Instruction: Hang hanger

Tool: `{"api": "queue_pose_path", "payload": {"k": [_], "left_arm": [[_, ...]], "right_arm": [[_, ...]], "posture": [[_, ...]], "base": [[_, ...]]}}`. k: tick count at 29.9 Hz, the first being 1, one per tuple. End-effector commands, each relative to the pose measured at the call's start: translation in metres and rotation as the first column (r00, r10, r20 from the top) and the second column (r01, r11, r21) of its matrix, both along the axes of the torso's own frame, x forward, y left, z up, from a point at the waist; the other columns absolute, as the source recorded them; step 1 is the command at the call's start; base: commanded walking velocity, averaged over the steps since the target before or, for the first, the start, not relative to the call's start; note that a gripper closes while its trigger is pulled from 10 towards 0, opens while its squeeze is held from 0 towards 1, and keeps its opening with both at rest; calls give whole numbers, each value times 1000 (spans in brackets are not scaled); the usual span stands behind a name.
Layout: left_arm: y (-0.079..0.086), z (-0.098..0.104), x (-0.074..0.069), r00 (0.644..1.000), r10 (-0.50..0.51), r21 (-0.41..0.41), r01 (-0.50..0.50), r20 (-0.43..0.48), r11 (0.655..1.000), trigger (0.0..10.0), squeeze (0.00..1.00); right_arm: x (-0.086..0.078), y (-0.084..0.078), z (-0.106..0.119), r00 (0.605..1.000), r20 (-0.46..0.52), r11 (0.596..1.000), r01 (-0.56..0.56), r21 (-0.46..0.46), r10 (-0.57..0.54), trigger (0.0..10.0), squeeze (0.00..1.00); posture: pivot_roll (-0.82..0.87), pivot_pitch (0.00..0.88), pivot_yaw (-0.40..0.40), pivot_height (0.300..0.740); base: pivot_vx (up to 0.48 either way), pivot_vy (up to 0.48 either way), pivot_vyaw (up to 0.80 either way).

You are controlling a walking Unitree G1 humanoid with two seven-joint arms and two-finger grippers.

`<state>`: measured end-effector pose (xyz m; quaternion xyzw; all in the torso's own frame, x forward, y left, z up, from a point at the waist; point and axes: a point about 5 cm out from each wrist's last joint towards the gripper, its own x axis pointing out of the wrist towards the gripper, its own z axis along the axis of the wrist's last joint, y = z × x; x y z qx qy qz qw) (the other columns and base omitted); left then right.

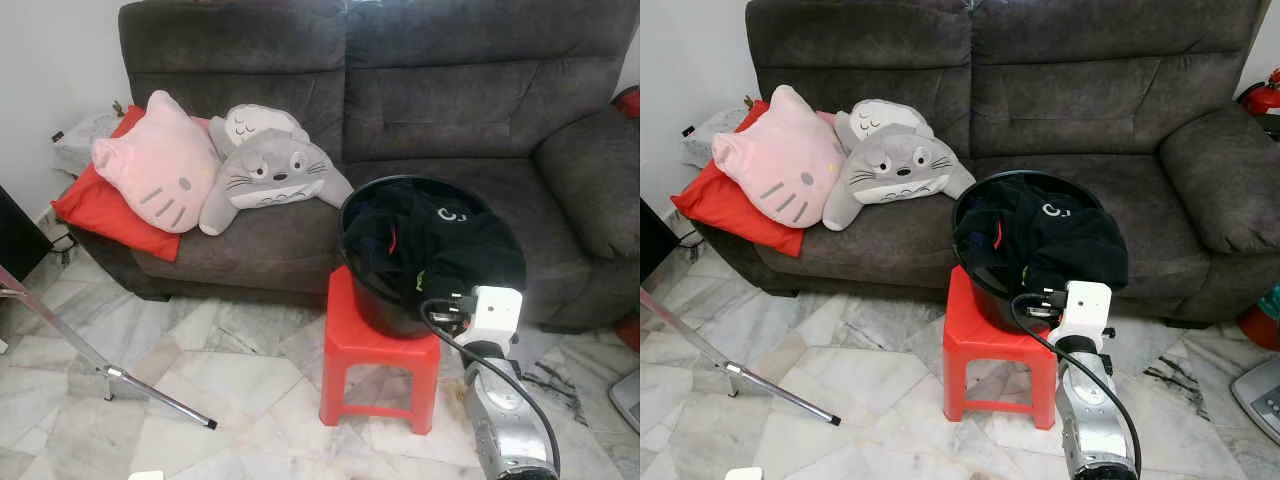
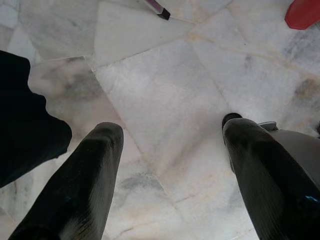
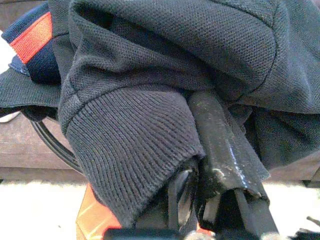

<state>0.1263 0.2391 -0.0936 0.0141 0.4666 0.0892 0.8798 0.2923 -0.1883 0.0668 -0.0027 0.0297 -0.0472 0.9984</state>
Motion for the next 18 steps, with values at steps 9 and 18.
{"api": "queue_pose_path", "payload": {"k": [9, 18], "left_arm": [[11, -1, -12, 999, 19, 3, -19, -32, 1000, 10000, 0], [12, -1, -15, 999, 21, 0, -21, -34, 1000, 10000, 0]], "right_arm": [[11, 1, 8, 1000, 27, 1000, 8, -8, -7, 10000, 0], [12, 5, 10, 999, 40, 1000, -11, -20, 12, 10000, 0]], "posture": [[-207, 0, 116, 740], [-213, 0, 115, 740]], "base": [[-100, 0, 0], [-317, 0, 0]]}}
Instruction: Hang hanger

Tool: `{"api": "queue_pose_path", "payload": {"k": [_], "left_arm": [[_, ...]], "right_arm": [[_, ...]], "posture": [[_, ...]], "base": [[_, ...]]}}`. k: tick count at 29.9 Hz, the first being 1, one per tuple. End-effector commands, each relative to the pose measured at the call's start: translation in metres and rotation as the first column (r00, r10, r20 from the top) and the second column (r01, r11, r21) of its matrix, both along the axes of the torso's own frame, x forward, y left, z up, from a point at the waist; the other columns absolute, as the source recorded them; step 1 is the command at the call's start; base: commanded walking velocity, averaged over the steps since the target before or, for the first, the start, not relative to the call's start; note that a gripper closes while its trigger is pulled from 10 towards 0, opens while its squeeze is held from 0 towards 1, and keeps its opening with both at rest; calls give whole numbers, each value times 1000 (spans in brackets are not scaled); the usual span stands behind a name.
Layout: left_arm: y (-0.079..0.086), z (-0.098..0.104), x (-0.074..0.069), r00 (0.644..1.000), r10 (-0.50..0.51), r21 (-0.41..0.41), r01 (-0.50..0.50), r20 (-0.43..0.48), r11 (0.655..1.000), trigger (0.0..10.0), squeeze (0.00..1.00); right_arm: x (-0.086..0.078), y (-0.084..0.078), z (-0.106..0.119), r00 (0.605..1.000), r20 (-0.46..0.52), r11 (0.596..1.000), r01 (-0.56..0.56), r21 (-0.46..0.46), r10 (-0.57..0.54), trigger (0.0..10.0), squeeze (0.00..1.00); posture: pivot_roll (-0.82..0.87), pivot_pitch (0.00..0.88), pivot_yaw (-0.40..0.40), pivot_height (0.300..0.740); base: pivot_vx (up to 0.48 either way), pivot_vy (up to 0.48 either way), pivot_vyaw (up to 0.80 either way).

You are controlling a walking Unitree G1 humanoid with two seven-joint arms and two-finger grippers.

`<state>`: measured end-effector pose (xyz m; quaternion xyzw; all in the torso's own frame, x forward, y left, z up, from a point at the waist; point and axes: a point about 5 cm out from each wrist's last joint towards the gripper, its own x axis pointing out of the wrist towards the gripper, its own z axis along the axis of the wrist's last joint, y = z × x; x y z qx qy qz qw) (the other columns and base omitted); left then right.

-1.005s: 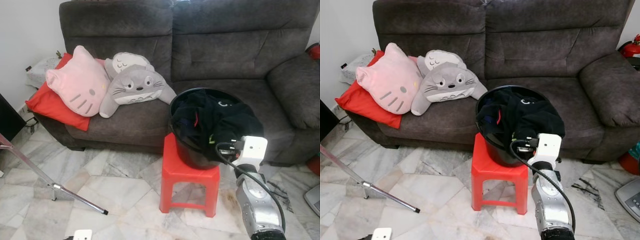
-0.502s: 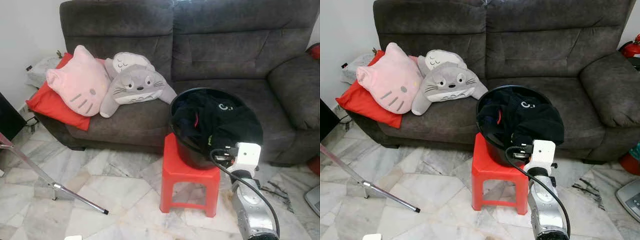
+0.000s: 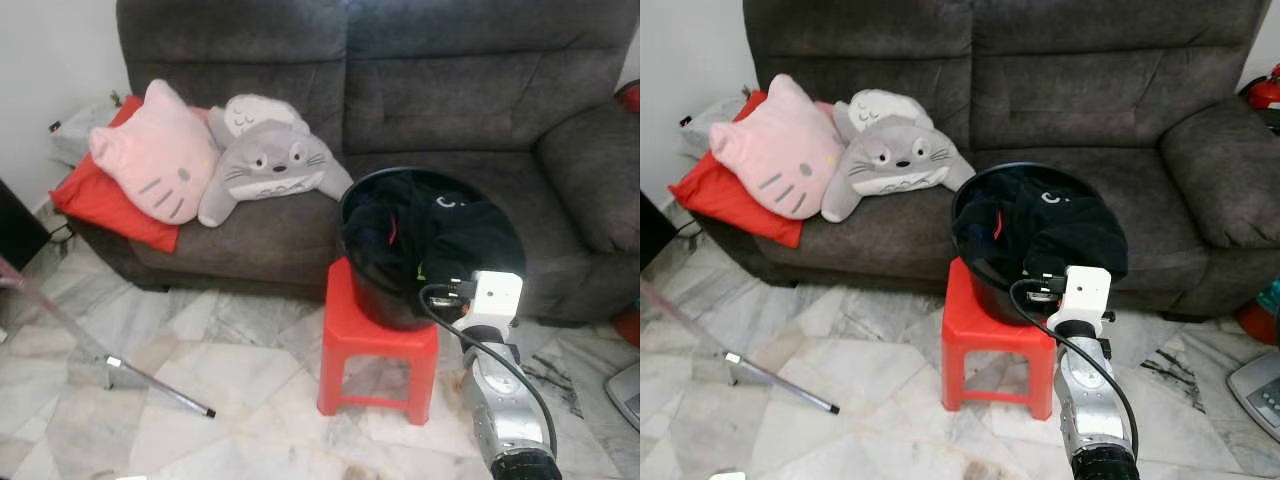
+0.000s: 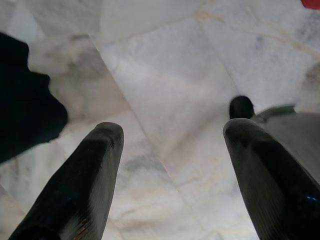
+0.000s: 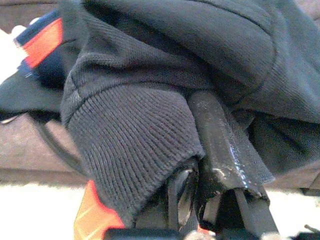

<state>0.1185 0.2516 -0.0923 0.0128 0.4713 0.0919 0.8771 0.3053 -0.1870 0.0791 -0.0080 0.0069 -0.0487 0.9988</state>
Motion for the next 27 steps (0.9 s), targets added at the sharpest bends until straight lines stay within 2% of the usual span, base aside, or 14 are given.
{"api": "queue_pose_path", "payload": {"k": [1, 5, 8, 27], "left_arm": [[-3, -3, -4, 1000, 11, -3, -11, -16, 1000, 10000, 0], [-19, -3, 7, 1000, -3, -13, 3, 2, 1000, 10000, 0], [-22, -3, 10, 1000, -7, -17, 7, 7, 1000, 10000, 0], [-17, -3, 5, 1000, 0, -12, 0, 12, 1000, 10000, 0]], "right_arm": [[-1, 4, -3, 1000, -3, 1000, -14, -5, 14, 10000, 0], [-1, 5, -2, 1000, 0, 1000, -24, -20, 24, 10000, 0], [-1, 5, -1, 1000, 5, 999, -27, -28, 27, 10000, 0], [0, 7, -3, 999, 2, 998, -42, -51, 42, 10000, 0]], "posture": [[-215, 0, 117, 740], [-216, 0, 117, 740], [-215, 0, 117, 740], [-213, 0, 112, 740]], "base": [[-322, 0, 0], [-325, 0, 0], [-328, 0, 0], [-326, 0, 0]]}}
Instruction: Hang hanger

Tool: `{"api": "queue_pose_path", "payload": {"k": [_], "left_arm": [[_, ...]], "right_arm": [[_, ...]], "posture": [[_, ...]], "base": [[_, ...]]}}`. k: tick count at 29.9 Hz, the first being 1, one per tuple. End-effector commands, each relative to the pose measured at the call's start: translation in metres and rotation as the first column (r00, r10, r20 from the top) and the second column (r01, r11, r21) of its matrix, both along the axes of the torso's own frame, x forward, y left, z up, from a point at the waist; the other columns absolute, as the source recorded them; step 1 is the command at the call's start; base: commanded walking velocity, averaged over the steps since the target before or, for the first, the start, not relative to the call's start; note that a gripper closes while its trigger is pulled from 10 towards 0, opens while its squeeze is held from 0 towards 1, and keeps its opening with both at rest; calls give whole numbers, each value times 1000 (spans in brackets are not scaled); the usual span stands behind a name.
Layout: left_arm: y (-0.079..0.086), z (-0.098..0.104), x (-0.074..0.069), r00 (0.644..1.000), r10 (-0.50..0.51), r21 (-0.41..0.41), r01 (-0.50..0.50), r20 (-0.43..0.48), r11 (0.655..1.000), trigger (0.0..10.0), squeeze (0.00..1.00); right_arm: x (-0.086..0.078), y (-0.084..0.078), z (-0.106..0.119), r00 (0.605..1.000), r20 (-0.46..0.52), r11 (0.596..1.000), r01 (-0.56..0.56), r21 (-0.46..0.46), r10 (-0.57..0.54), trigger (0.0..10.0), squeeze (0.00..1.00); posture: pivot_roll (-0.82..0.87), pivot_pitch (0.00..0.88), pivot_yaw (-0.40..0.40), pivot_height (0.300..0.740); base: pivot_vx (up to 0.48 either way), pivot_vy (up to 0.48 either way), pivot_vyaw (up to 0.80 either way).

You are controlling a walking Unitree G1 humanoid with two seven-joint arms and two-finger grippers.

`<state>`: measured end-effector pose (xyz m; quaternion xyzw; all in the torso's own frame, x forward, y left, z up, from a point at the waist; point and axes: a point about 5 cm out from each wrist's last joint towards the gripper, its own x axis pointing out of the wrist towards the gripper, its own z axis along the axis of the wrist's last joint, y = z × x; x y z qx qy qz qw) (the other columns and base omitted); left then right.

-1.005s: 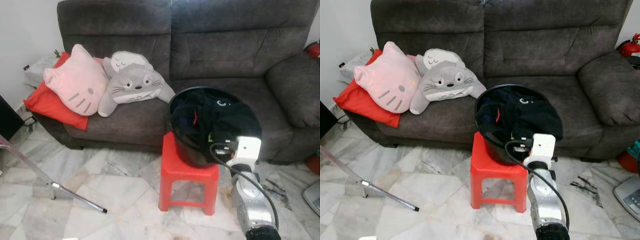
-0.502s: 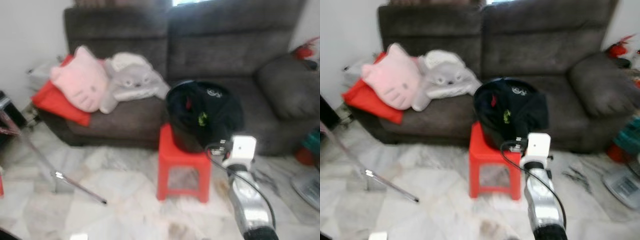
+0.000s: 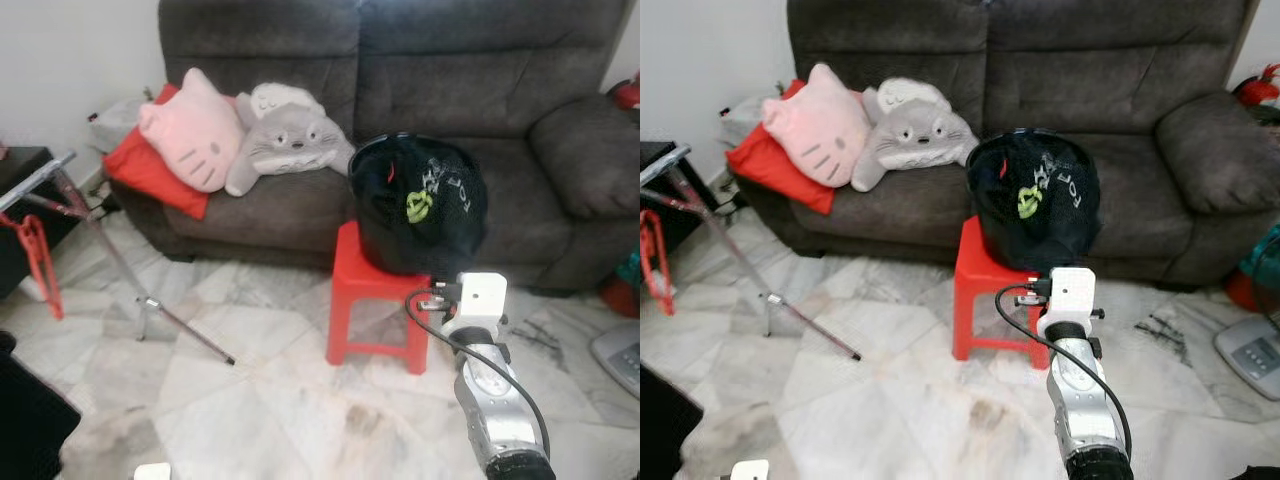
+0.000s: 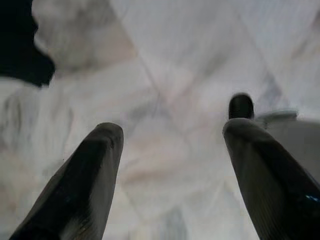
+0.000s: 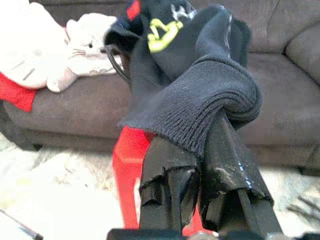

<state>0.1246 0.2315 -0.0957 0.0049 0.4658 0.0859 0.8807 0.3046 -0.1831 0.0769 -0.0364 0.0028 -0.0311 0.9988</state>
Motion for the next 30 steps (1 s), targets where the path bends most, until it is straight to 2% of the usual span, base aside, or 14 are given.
{"api": "queue_pose_path", "payload": {"k": [1, 9, 17, 21, 24, 25, 26, 28, 29, 30], "left_arm": [[4, 0, -1, 1000, 5, 6, -5, -1, 1000, 10000, 0], [1, 1, 3, 1000, 9, 4, -9, 5, 1000, 10000, 0], [6, 1, -1, 1000, 18, 9, -18, -1, 1000, 10000, 0], [13, 2, -6, 1000, 29, 16, -29, -4, 999, 10000, 0], [14, 2, -5, 1000, 25, 20, -25, -5, 999, 10000, 0], [13, 2, -4, 1000, 24, 20, -24, -1, 1000, 10000, 0], [12, 2, -3, 1000, 23, 20, -23, 2, 1000, 10000, 0], [11, 2, -1, 1000, 20, 21, -20, 6, 1000, 10000, 0], [10, 3, 0, 1000, 18, 22, -18, 8, 1000, 10000, 0], [10, 3, 0, 1000, 18, 22, -18, 8, 1000, 10000, 0]], "right_arm": [[0, 3, -2, 1000, -10, 1000, -9, 6, 9, 10000, 0], [0, 5, -11, 997, -72, 999, -30, -22, 28, 10000, 0], [2, 1, -10, 998, -67, 999, -16, -39, 13, 10000, 0], [7, -3, 0, 1000, -30, 999, 4, -46, -5, 10000, 0], [17, -11, 23, 997, 67, 998, 39, -47, -36, 10000, 0], [24, -20, 45, 984, 157, 996, 87, -38, -80, 10000, 0], [27, -25, 58, 973, 205, 993, 112, -33, -103, 10000, 0], [32, -36, 85, 938, 308, 985, 172, -21, -158, 10000, 0], [36, -47, 125, 873, 436, 971, 239, 11, -220, 10000, 0], [36, -47, 125, 873, 436, 971, 239, 11, -220, 10000, 0]], "posture": [[-212, 0, 110, 740], [-206, 0, 107, 740], [-204, 0, 108, 740], [-203, 0, 110, 740], [-204, 0, 114, 740], [-206, 0, 118, 740], [-206, 0, 118, 740], [-204, 0, 120, 740], [-209, 0, 122, 740], [-209, 0, 122, 740]], "base": [[-326, 0, 0], [-327, 0, 0], [-325, 0, 0], [0, 0, 0], [0, 0, 0], [0, 0, 0], [0, 0, 0], [0, 0, 0], [0, 0, 0], [0, 0, 0]]}}
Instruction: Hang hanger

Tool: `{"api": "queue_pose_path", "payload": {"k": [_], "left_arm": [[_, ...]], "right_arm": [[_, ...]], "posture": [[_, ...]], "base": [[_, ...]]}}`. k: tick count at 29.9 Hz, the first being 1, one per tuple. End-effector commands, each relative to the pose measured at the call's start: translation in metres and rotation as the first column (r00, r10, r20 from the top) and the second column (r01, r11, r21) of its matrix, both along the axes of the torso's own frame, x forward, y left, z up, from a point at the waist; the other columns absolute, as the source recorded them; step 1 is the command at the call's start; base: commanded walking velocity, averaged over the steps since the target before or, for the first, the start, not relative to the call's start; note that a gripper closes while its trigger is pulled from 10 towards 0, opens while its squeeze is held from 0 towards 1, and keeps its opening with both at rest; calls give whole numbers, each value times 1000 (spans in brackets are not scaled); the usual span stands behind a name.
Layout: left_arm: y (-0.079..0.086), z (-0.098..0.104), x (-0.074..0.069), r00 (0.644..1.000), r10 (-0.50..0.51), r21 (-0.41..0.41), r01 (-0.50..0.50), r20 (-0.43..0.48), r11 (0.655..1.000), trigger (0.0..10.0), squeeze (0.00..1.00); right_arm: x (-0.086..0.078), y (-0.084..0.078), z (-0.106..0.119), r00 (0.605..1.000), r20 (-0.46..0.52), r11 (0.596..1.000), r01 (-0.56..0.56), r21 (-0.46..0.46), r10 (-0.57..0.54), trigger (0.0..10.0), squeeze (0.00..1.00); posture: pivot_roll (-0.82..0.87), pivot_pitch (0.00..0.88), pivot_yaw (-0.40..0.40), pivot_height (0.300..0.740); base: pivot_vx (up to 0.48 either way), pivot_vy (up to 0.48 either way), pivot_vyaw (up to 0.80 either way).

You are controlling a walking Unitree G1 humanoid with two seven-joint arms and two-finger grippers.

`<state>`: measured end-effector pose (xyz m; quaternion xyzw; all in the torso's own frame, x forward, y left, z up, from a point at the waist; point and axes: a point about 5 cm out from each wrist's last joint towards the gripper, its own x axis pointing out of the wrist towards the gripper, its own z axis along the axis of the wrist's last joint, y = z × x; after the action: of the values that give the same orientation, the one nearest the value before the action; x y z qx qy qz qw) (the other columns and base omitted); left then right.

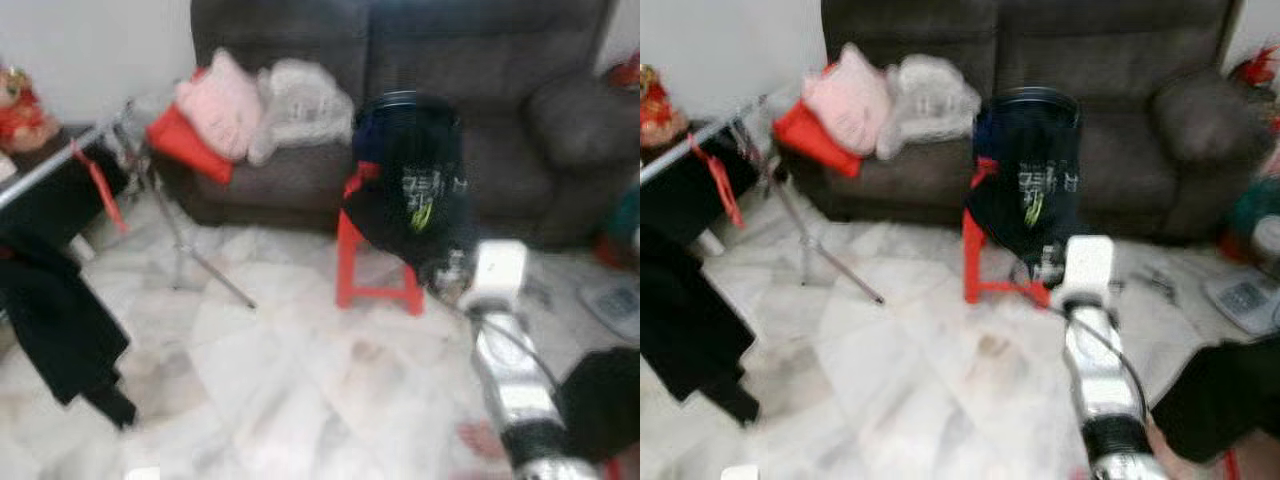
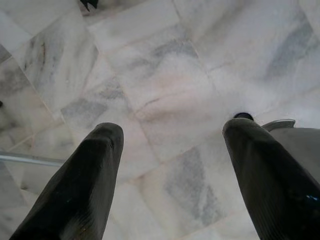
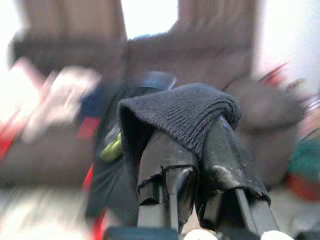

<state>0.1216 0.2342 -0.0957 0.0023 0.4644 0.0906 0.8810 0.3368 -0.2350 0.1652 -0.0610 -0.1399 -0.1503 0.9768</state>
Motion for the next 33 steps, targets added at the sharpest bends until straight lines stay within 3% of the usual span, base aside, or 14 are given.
{"api": "queue_pose_path", "payload": {"k": [1, 7, 8, 10, 11, 14, 15, 18, 22, 25, 27, 31, 32, 33], "left_arm": [[8, 3, 3, 1000, 8, 24, -8, 7, 1000, 10000, 0], [8, 3, 3, 1000, 7, 24, -8, 8, 1000, 10000, 0], [8, 3, 3, 1000, 7, 26, -7, 6, 1000, 10000, 0], [8, 3, 3, 1000, 7, 26, -7, 6, 1000, 10000, 0], [7, 2, 1, 1000, 7, 22, -7, 1, 1000, 10000, 0], [7, 2, 1, 1000, 8, 20, -7, -2, 1000, 10000, 0], [7, 2, 1, 1000, 8, 20, -7, -2, 1000, 10000, 0], [8, 2, 0, 1000, 7, 20, -7, -5, 1000, 10000, 0], [8, 1, -1, 1000, 10, 18, -10, -8, 1000, 10000, 0], [7, 1, -1, 1000, 7, 16, -6, -14, 1000, 10000, 0], [7, 0, -3, 1000, 5, 15, -5, -22, 1000, 10000, 0], [9, 0, -6, 1000, 8, 15, -7, -29, 1000, 10000, 0], [11, 0, -8, 999, 10, 16, -10, -35, 1000, 10000, 0], [12, 0, -9, 999, 12, 17, -11, -39, 1000, 10000, 0]], "right_arm": [[3, -2, 74, 959, 281, 999, 44, 6, -44, 10000, 0], [3, -2, 81, 951, 304, 999, 49, 8, -49, 10000, 0], [2, 1, 102, 930, 368, 1000, 27, -9, -22, 10000, 0], [2, 2, 109, 923, 385, 1000, 21, -14, -14, 10000, 0], [-1, 35, 132, 863, 453, 970, -241, -18, 223, 10000, 0], [-13, 64, 155, 720, 533, 852, -523, -4, 444, 10000, 0], [-13, 64, 155, 720, 533, 852, -523, -4, 444, 10000, 0], [-18, 81, 154, 623, 512, 733, -680, -19, 592, 10000, 0], [-17, 90, 133, 596, 445, 657, -754, 22, 668, 10000, 0], [-13, 96, 102, 614, 316, 631, -774, 60, 723, 10000, 0], [-4, 90, 65, 703, 178, 696, -710, 112, 689, 10000, 0], [3, 76, 16, 790, 1, 770, -598, 221, 613, 10000, 0], [2, 63, -26, 838, -151, 837, -475, 271, 524, 10000, 0], [-1, 57, -44, 849, -213, 861, -416, 293, 483, 10000, 0]], "posture": [[-210, 0, 123, 740], [-211, 0, 123, 740], [-214, 0, 124, 740], [-214, 0, 124, 740], [-214, 0, 125, 740], [-217, 0, 126, 740], [-217, 0, 126, 740], [-223, 0, 125, 740], [-215, 0, 122, 740], [-215, 0, 122, 740], [-219, 0, 120, 740], [-213, 0, 117, 740], [-213, 0, 117, 740], [-205, 0, 117, 740]], "base": [[0, 0, 0], [0, 0, 0], [0, 0, 0], [0, 0, 0], [0, 0, 0], [0, 0, 0], [0, 0, 0], [0, 0, 0], [0, 0, 0], [0, 0, 0], [0, 0, 0], [0, 0, 0], [0, 0, 0], [0, 0, 0]]}}
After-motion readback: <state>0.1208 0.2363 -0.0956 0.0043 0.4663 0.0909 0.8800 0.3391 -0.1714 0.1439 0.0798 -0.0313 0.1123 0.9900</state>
